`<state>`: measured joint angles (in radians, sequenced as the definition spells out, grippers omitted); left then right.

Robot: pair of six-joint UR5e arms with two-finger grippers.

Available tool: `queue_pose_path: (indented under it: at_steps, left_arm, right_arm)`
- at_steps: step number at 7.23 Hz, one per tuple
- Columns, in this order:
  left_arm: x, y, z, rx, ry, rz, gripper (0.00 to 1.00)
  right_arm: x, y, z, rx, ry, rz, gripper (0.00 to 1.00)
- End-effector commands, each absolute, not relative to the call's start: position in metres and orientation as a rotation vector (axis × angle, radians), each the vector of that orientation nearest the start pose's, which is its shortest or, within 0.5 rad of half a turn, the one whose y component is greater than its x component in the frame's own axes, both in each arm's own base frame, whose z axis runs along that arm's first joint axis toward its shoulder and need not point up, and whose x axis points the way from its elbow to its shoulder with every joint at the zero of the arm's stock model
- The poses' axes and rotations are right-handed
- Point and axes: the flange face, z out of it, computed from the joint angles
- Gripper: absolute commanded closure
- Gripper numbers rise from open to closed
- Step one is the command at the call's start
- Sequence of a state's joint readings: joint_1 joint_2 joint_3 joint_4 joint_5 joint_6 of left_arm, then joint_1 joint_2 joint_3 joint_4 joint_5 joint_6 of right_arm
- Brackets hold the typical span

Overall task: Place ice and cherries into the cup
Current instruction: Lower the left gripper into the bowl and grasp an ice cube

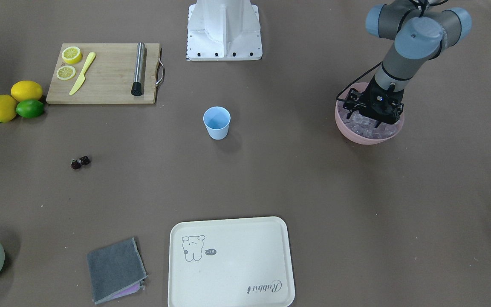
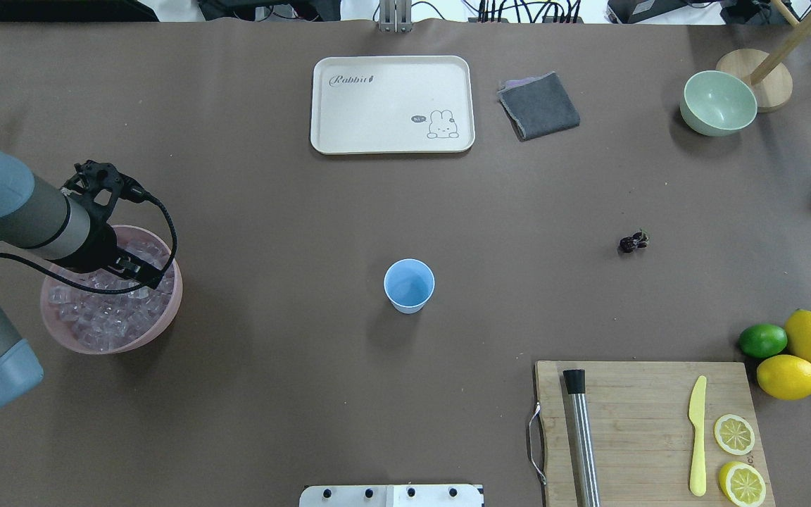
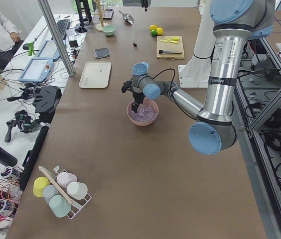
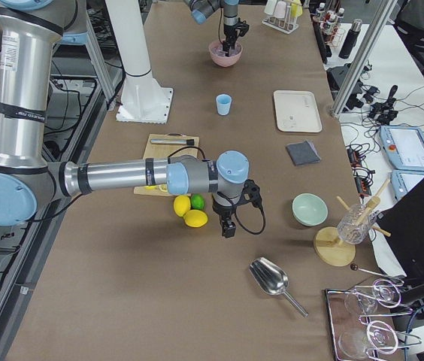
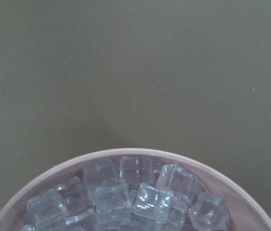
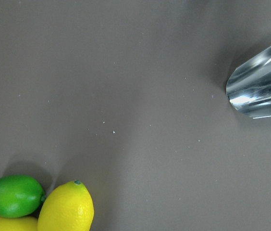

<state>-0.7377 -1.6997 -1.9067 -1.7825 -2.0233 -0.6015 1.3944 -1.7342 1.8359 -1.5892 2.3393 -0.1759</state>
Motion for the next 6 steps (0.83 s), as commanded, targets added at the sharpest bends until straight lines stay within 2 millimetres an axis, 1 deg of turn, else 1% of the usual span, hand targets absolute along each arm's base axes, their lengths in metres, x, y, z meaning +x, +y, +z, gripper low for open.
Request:
queue_pose_path:
  at_steps: [1, 3, 4, 6]
  left_arm:
    - [0.3430, -0.4320, 0.4134, 0.218, 0.771, 0.374, 0.14]
    - [0.3464, -0.4350, 0.4205, 0.207, 0.761, 0.373, 0.14]
    - [0.3470, -0.4345, 0.4205, 0.206, 0.761, 0.374, 0.15]
    - [0.3470, -0.4345, 0.4205, 0.206, 0.761, 0.374, 0.22]
  right_arm:
    - [-0.0116, -0.4300, 0.6059, 0.078, -0.773, -0.366, 0.00]
    - [-0.0116, -0.4300, 0.6067, 0.076, -0.773, -0.366, 0.00]
    - [-0.0116, -0.4300, 0.6059, 0.078, -0.773, -0.366, 0.00]
    - [-0.0116, -0.4300, 0.6059, 0.078, -0.773, -0.366, 0.00]
